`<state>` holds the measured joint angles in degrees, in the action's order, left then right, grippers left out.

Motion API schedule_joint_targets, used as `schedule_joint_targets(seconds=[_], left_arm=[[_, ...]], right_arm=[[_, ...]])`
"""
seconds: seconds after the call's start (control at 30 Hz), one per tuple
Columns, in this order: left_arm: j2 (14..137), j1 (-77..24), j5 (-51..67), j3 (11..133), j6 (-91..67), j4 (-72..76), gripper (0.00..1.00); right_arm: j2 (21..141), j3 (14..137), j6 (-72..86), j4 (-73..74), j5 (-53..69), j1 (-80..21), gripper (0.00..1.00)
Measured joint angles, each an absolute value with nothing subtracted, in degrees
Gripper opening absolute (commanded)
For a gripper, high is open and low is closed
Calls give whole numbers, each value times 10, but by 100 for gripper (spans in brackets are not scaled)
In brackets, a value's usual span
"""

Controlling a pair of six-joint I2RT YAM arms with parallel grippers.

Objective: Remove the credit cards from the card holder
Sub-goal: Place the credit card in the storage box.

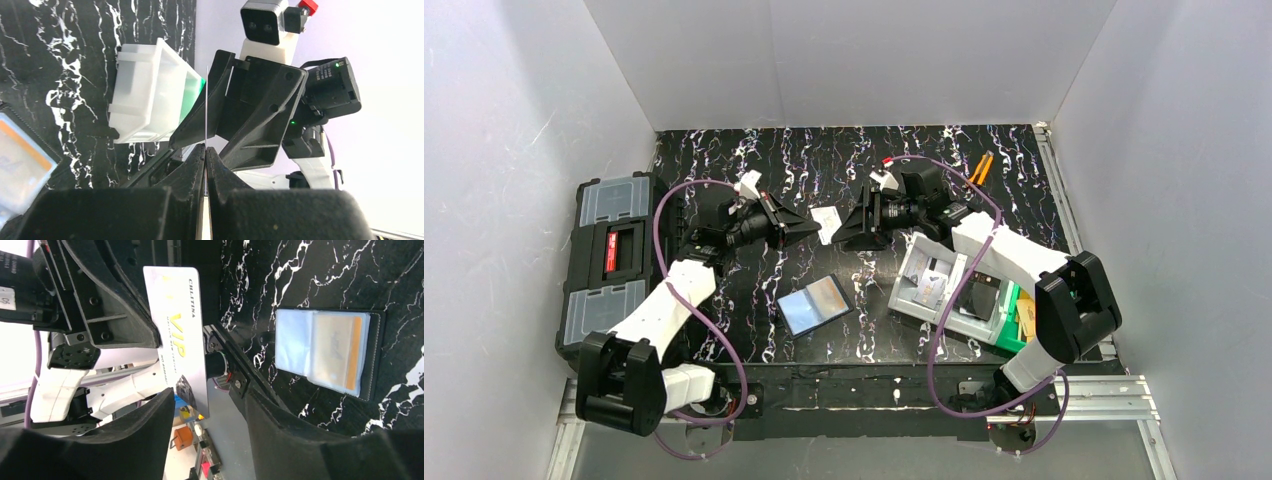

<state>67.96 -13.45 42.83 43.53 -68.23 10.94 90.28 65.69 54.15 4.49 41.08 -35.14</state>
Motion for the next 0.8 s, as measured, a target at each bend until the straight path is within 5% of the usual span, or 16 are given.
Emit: schedule_joint_targets(seconds=[0.3,0.43,0.53,0.8], left_arm=[[709,-141,472,426,-716,172,0],[720,-148,482,426,-717,183,0],[732,-149,487,426,-714,183,0],[738,-158,492,437,-664,126,19]], right_arm=[[901,648,573,3,423,-345,34],[897,647,576,-1,424,-345,1],[890,647,578,-2,427,-343,1],[879,639,561,37,408,-343,1]])
